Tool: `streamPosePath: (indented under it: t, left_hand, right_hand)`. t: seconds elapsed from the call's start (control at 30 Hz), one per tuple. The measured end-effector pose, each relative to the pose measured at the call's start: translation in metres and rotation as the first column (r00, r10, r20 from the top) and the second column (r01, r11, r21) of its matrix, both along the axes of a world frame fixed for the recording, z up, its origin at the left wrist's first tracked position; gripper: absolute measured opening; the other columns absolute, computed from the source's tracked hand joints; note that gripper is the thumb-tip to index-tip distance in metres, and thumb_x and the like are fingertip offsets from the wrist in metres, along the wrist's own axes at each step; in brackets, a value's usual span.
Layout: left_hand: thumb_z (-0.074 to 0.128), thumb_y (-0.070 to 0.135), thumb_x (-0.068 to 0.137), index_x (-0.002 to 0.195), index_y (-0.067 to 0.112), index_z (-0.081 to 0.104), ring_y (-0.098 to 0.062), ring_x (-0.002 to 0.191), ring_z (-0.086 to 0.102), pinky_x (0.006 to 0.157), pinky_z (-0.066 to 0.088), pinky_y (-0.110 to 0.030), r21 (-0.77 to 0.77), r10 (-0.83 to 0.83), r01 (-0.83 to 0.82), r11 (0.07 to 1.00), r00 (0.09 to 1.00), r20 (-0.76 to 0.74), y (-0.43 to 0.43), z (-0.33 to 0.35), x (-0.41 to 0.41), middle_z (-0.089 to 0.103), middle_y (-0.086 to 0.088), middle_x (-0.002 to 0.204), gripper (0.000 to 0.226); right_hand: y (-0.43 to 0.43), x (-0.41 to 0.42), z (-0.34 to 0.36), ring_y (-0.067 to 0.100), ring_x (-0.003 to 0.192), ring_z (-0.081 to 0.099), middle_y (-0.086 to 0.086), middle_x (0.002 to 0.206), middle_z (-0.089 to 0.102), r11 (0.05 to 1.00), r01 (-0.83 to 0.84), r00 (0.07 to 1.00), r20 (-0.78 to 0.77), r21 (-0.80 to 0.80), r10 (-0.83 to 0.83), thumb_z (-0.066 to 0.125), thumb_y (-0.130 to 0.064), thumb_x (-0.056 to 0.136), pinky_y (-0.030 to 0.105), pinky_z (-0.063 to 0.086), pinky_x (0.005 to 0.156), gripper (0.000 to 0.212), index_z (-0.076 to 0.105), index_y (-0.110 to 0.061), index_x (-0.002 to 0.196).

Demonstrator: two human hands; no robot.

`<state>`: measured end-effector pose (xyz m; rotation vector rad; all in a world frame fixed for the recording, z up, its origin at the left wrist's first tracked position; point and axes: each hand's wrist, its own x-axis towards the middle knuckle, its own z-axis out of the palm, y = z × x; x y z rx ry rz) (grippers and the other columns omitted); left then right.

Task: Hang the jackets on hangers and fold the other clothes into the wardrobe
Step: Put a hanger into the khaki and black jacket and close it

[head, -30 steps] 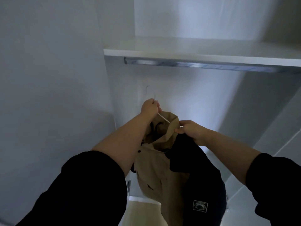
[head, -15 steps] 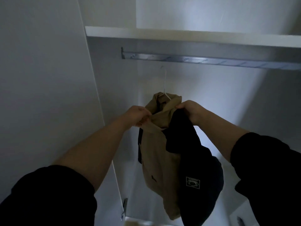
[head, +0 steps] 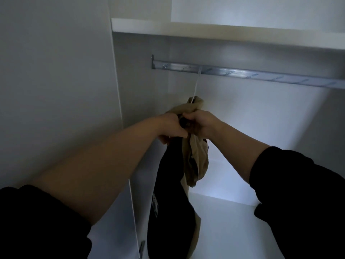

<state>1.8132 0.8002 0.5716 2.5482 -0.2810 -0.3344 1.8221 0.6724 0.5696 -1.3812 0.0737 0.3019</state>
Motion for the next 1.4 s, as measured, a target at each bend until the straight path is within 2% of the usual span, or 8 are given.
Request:
streamPosePath:
  t: [0.17, 0.23, 0.43, 0.73, 0.9, 1.1, 1.27, 1.4]
  left_hand:
    - [0.045, 0.018, 0.096, 0.087, 0.002, 0.060, -0.023, 0.076, 0.054, 0.061, 0.038, -0.026, 0.107, 0.068, -0.097, 0.989, 0.965, 0.252, 0.011, 0.003, -0.005, 0.062, -0.014, 0.089, 0.023]
    - [0.043, 0.019, 0.099, 0.098, -0.005, 0.060, -0.033, 0.089, 0.057, 0.067, 0.036, -0.026, 0.061, 0.119, -0.149, 0.987, 0.928, 0.353, 0.016, 0.003, -0.006, 0.063, -0.021, 0.101, 0.030]
    - [0.046, 0.014, 0.097, 0.056, 0.010, 0.036, -0.024, 0.074, 0.049, 0.060, 0.030, -0.026, -0.113, 0.292, -0.272, 0.955, 0.822, 0.489, 0.041, -0.002, -0.003, 0.048, -0.006, 0.067, 0.043]
    - [0.046, 0.013, 0.094, 0.056, 0.009, 0.038, -0.024, 0.072, 0.049, 0.061, 0.030, -0.026, -0.196, 0.384, -0.331, 0.923, 0.817, 0.430, 0.039, -0.002, 0.016, 0.053, -0.012, 0.075, 0.039]
    - [0.043, 0.017, 0.097, 0.080, -0.003, 0.058, -0.035, 0.103, 0.057, 0.078, 0.041, -0.032, -0.153, 0.412, -0.383, 0.911, 0.842, 0.349, 0.038, -0.023, 0.025, 0.063, -0.023, 0.107, 0.030]
    - [0.038, 0.022, 0.100, 0.103, -0.002, 0.059, -0.033, 0.112, 0.053, 0.086, 0.041, -0.033, -0.052, 0.393, -0.398, 0.916, 0.863, 0.318, 0.036, -0.040, 0.028, 0.058, -0.020, 0.119, 0.032]
    - [0.046, 0.028, 0.097, 0.090, 0.007, 0.056, -0.031, 0.101, 0.058, 0.072, 0.038, -0.031, 0.025, 0.387, -0.420, 0.907, 0.857, 0.340, 0.038, -0.040, 0.013, 0.061, -0.015, 0.108, 0.024]
    - [0.046, 0.019, 0.095, 0.108, 0.010, 0.060, -0.028, 0.100, 0.060, 0.077, 0.046, -0.034, -0.040, 0.455, -0.481, 0.876, 0.794, 0.403, 0.021, -0.029, -0.017, 0.062, -0.008, 0.110, 0.021]
  right_hand:
    - [0.016, 0.009, 0.018, 0.018, 0.082, 0.057, 0.005, 0.088, 0.060, 0.987, -0.090, 0.995, 0.023, -0.137, 0.094, 0.050, -0.005, 0.096, 0.035, 0.044, 0.096, 0.013, 0.060, -0.003, 0.104]
    - [0.023, 0.012, 0.028, 0.017, 0.086, 0.056, 0.005, 0.094, 0.060, 0.982, -0.098, 0.994, 0.036, -0.162, 0.105, 0.052, -0.008, 0.097, 0.034, 0.043, 0.095, 0.011, 0.059, -0.005, 0.103]
    - [0.039, 0.009, 0.044, 0.028, 0.126, 0.048, 0.018, 0.134, 0.051, 0.992, -0.070, 0.997, 0.036, -0.101, 0.074, 0.043, -0.007, 0.100, 0.036, 0.042, 0.097, 0.037, 0.043, 0.006, 0.134]
    - [0.046, 0.014, 0.056, 0.030, 0.131, 0.044, 0.021, 0.141, 0.045, 0.989, -0.032, 0.999, 0.001, -0.144, 0.032, 0.037, -0.007, 0.100, 0.040, 0.037, 0.107, 0.037, 0.043, 0.004, 0.135]
    - [0.038, 0.020, 0.047, 0.033, 0.129, 0.047, 0.021, 0.137, 0.052, 0.992, -0.028, 0.999, -0.032, -0.122, 0.024, 0.041, -0.011, 0.099, 0.038, 0.041, 0.106, 0.038, 0.050, 0.005, 0.132]
    - [0.032, 0.012, 0.037, 0.043, 0.135, 0.032, 0.031, 0.143, 0.036, 0.993, -0.071, 0.997, -0.044, -0.095, 0.068, 0.041, -0.004, 0.096, 0.028, 0.046, 0.082, 0.049, 0.033, 0.008, 0.142]
    - [0.017, -0.002, 0.033, 0.022, 0.079, 0.058, 0.013, 0.089, 0.057, 0.996, -0.048, 0.998, -0.052, -0.075, 0.044, 0.045, -0.004, 0.096, 0.023, 0.049, 0.054, 0.017, 0.062, -0.004, 0.099]
    - [-0.006, -0.022, 0.034, 0.023, 0.073, 0.064, 0.019, 0.094, 0.062, 0.962, 0.064, 0.998, 0.029, -0.267, -0.059, 0.056, -0.002, 0.090, 0.028, 0.053, 0.062, 0.011, 0.062, 0.004, 0.097]
